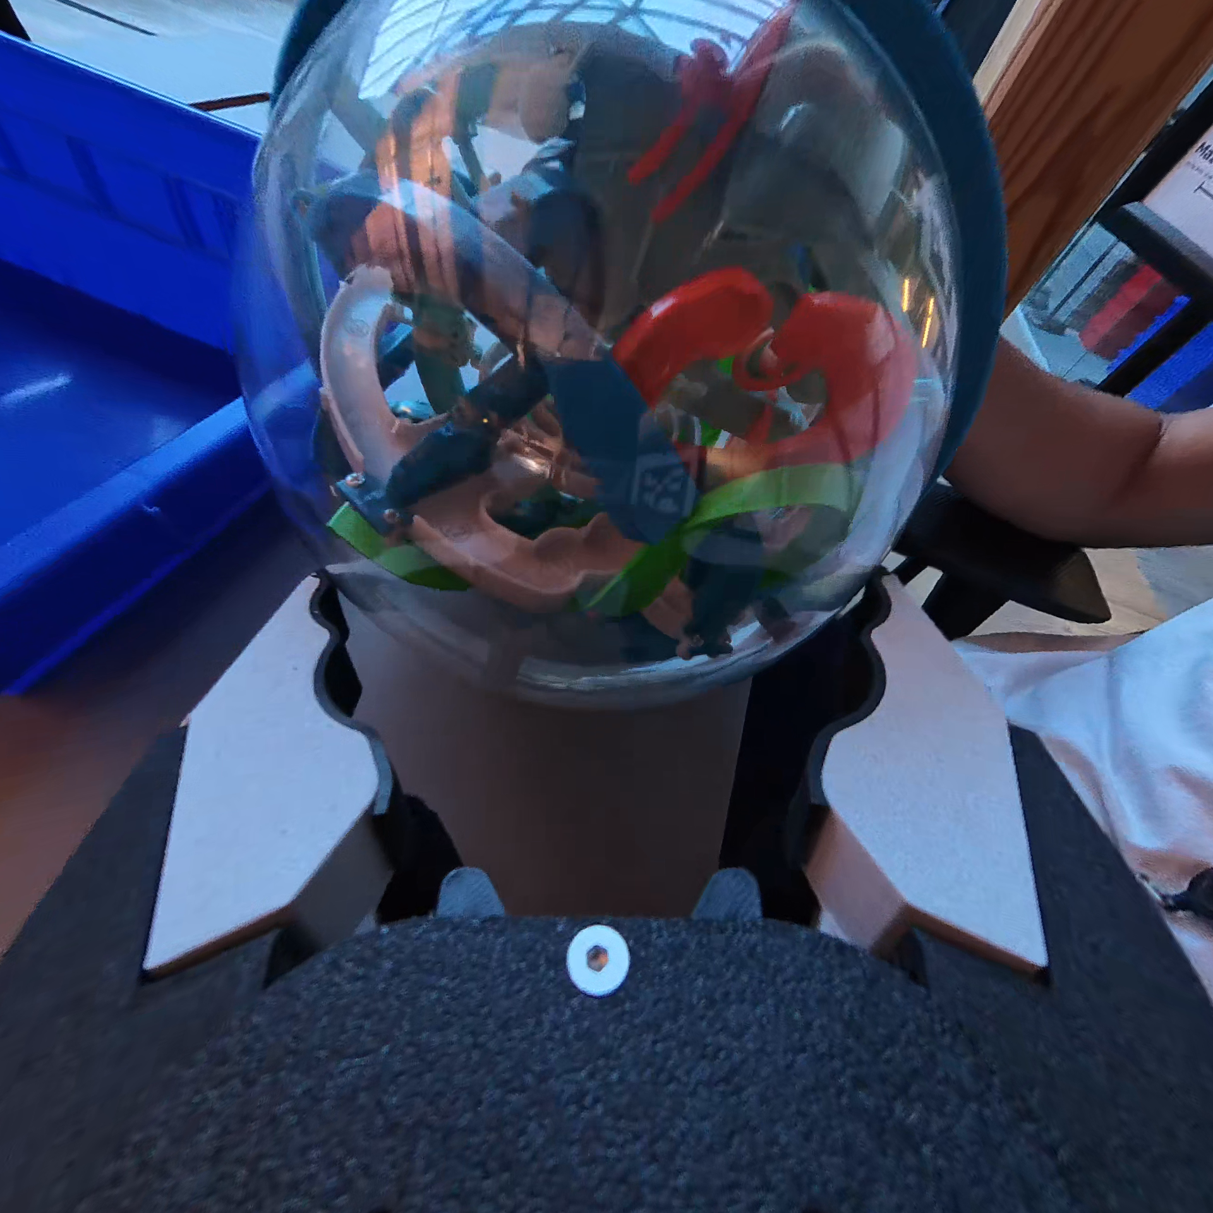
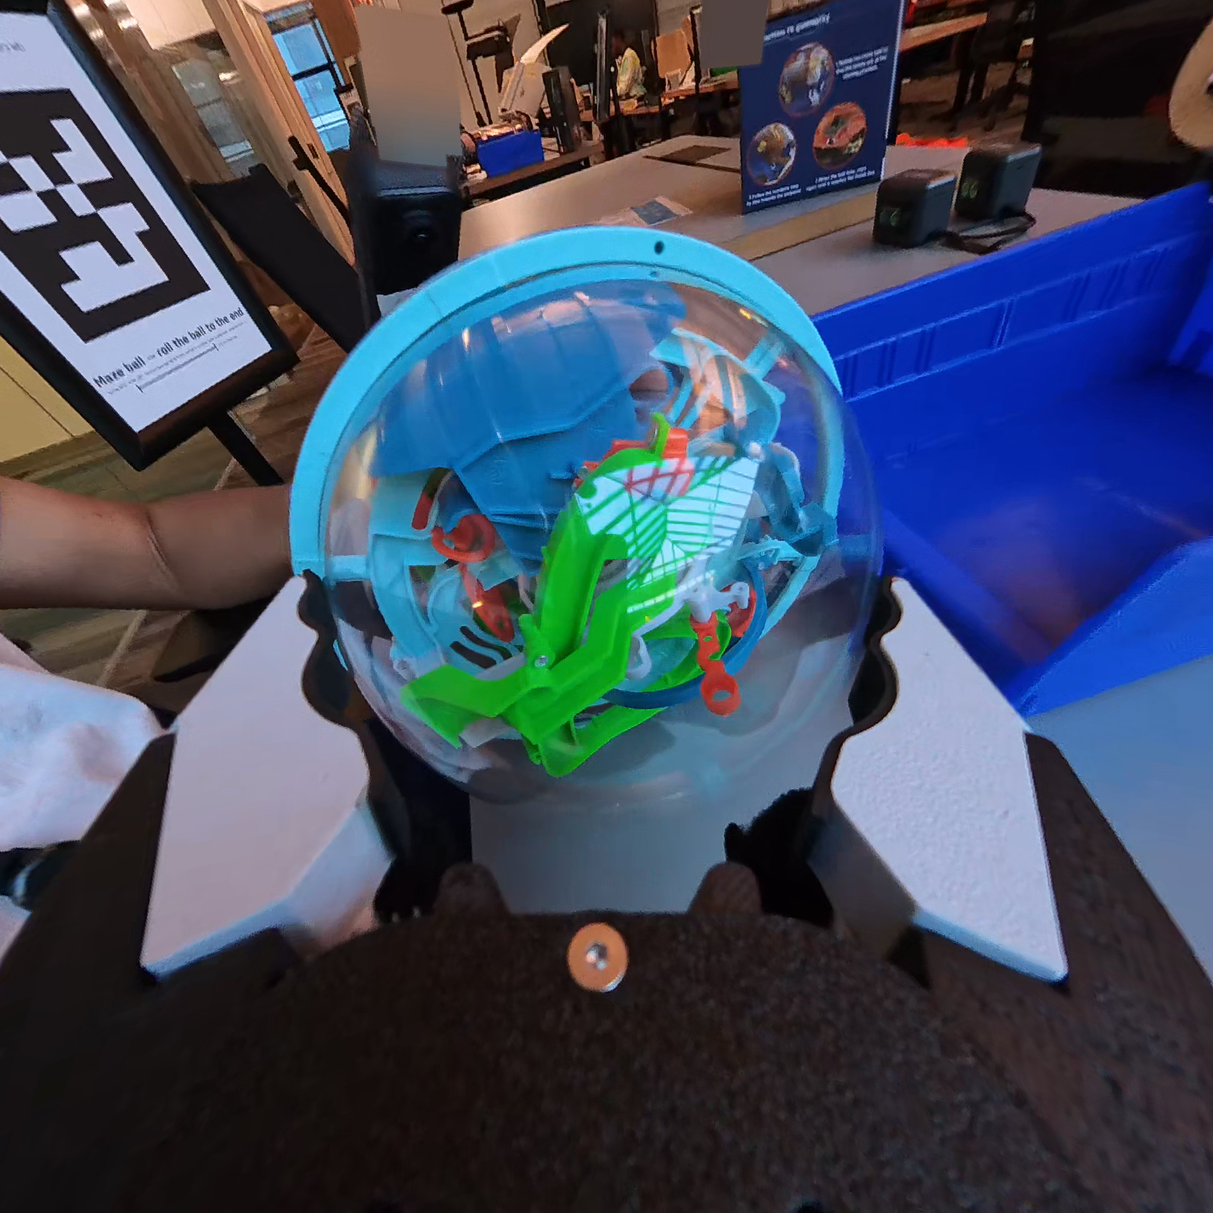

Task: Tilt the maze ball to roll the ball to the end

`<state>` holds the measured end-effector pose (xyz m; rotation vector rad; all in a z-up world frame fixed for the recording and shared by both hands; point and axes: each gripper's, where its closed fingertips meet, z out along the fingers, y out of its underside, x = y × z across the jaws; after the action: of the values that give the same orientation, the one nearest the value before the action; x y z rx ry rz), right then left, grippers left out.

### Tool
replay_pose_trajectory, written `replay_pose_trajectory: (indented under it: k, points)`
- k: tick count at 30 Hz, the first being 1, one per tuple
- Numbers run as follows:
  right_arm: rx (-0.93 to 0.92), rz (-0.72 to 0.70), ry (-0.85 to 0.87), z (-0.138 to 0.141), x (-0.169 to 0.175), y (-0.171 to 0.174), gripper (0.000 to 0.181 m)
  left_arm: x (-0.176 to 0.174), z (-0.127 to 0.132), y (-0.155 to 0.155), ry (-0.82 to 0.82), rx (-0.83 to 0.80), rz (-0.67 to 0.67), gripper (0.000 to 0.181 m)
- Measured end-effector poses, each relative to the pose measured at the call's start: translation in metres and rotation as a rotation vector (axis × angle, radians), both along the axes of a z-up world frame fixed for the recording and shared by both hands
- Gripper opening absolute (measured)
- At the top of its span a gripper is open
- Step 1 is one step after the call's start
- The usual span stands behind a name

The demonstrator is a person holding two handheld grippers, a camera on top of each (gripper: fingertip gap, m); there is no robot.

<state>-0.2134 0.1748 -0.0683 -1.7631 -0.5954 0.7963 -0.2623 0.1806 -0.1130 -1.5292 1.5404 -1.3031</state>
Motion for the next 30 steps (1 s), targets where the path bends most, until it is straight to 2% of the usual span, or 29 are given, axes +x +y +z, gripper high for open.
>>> replay_pose_trajectory:
  k: [3, 15, 23, 30]
  points:
    - [-0.035, -0.018, 0.056, 0.001, 0.004, 0.002, 0.154, 0.003, 0.002, -0.001, 0.001, -0.062, -0.001, 0.148]
    - [-0.116, -0.088, 0.089, 0.011, 0.005, 0.004, 0.154, 0.005, 0.005, -0.007, -0.016, -0.218, -0.034, 0.147]
    - [0.002, -0.057, 0.052, 0.014, 0.004, 0.001, 0.154, 0.006, 0.002, -0.008, -0.009, -0.114, -0.021, 0.147]
    - [0.025, -0.05, 0.007, 0.009, 0.007, 0.0, 0.154, 0.01, -0.013, -0.011, 0.031, -0.105, -0.035, 0.147]
